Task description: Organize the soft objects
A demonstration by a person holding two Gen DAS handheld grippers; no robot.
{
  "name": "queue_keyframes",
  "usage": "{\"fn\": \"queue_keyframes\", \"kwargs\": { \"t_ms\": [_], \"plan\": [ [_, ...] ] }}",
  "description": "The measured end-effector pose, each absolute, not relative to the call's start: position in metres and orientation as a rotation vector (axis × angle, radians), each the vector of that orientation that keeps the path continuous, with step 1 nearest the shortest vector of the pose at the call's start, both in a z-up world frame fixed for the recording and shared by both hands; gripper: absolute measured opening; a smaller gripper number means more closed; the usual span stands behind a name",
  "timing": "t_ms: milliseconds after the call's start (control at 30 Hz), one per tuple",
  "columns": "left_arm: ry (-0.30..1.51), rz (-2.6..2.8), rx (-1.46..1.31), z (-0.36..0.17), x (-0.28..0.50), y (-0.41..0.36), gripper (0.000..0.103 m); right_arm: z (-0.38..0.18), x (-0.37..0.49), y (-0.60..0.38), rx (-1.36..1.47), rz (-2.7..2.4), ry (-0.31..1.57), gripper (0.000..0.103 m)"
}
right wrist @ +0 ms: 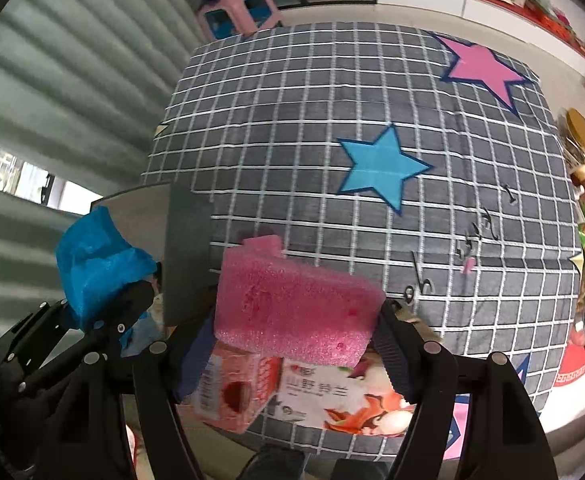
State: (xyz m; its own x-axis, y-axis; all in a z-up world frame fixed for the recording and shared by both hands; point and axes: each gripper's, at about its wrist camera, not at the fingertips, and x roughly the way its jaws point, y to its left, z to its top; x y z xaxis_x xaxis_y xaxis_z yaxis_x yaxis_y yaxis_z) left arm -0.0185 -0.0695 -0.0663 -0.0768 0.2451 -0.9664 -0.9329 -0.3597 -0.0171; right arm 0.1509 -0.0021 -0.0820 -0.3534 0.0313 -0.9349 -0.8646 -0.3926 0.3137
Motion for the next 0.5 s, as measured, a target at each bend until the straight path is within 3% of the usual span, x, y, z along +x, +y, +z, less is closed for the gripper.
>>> {"fn": "queue_keyframes", "kwargs": {
  "t_ms": [500],
  "plan": [
    [0.773,1.719,-1.308,-0.061,-0.081,-0.12,0.037,-0.069,0.081,-0.035,-1.314,1.912,1.081,0.074]
  ]
}}
